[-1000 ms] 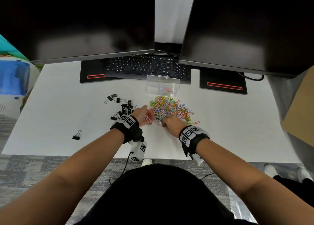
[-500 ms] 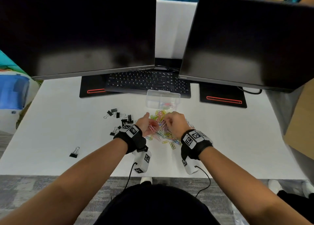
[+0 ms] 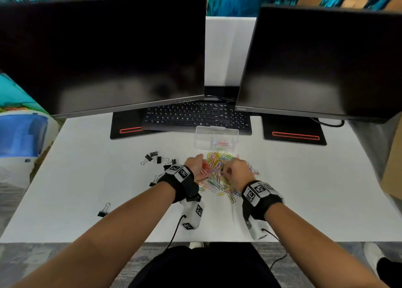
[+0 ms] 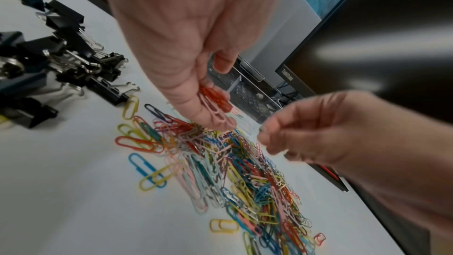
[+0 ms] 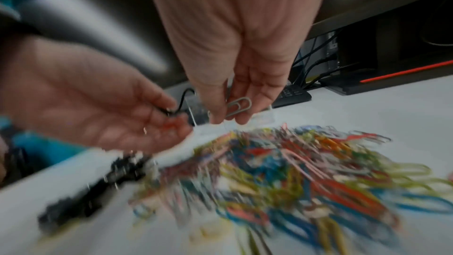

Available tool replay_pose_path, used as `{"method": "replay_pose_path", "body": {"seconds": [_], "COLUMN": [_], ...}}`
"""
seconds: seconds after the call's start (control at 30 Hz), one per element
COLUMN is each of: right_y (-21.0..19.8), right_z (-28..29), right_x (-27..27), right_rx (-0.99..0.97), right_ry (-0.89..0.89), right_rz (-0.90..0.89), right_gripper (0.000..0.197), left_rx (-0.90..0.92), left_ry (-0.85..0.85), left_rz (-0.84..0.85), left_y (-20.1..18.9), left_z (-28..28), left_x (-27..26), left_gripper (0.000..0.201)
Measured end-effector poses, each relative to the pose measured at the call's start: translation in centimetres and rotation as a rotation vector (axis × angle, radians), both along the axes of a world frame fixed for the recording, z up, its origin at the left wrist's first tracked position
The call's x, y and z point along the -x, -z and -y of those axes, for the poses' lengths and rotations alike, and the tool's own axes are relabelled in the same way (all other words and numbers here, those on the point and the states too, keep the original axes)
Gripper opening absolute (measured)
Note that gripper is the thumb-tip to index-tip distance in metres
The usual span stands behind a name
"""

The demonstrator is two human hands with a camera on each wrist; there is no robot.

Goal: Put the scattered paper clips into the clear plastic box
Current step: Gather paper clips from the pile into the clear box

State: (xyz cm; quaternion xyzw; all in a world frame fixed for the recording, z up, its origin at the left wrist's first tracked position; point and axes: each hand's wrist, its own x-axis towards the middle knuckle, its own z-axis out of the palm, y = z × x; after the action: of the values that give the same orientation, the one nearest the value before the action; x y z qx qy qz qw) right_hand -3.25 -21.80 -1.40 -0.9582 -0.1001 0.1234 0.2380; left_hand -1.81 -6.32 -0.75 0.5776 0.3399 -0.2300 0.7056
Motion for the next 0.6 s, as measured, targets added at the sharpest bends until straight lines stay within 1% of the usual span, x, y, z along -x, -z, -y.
{"method": "replay_pose_path", "body": {"seconds": [0.07, 0.13, 0.2, 0.27, 0.33, 0.4, 0.47, 0.53, 0.6], "right_y": [-1.4, -3.2, -4.7, -5.7, -6.2, -5.9, -4.9, -3.8, -2.6], "right_z": [-0.1, -0.7, -1.4, -1.6, -1.0, 0.3, 1.6, 2.5, 2.6], "right_x": [-0.3, -0.8, -1.3, -1.9, -2.5, -3.1, -3.5, -3.6, -3.5], "right_rx": [-0.121, -0.23, -0.305, -0.32, -0.285, -0.238, -0.149, -0.014, 0.1], "right_ry": [0.079, 0.142, 0.132, 0.099, 0.09, 0.105, 0.097, 0.023, -0.071], "right_rz": [0.063, 0.089, 0.089, 0.054, 0.054, 0.048, -0.005, -0.082, -0.127], "right_gripper": [0.014, 0.008, 0.012, 0.019, 0.021, 0.02, 0.021, 0.023, 0.024], "left_rx": [-0.001, -0.007, -0.016, -0.035, -0.034, -0.021, -0.031, -0.037, -0.028], "left_ry": [0.014, 0.034, 0.028, 0.022, 0.034, 0.035, 0.013, -0.005, 0.024], "left_rz": [0.006, 0.015, 0.044, 0.054, 0.027, 0.005, -0.007, -0.017, -0.04], "left_y": [-0.1, -0.3, -0.8, -1.3, -2.1, -1.8, -1.4, -1.4, -1.7], "left_z": [0.4, 0.9, 1.7, 2.1, 2.1, 2.0, 1.7, 1.4, 1.5], "left_x": [0.3, 0.3, 0.1, -0.2, -0.4, -0.9, -1.3, -1.3, -1.0], "left_gripper": [0.042, 0.054, 0.059, 0.057, 0.052, 0.038, 0.028, 0.026, 0.021]}}
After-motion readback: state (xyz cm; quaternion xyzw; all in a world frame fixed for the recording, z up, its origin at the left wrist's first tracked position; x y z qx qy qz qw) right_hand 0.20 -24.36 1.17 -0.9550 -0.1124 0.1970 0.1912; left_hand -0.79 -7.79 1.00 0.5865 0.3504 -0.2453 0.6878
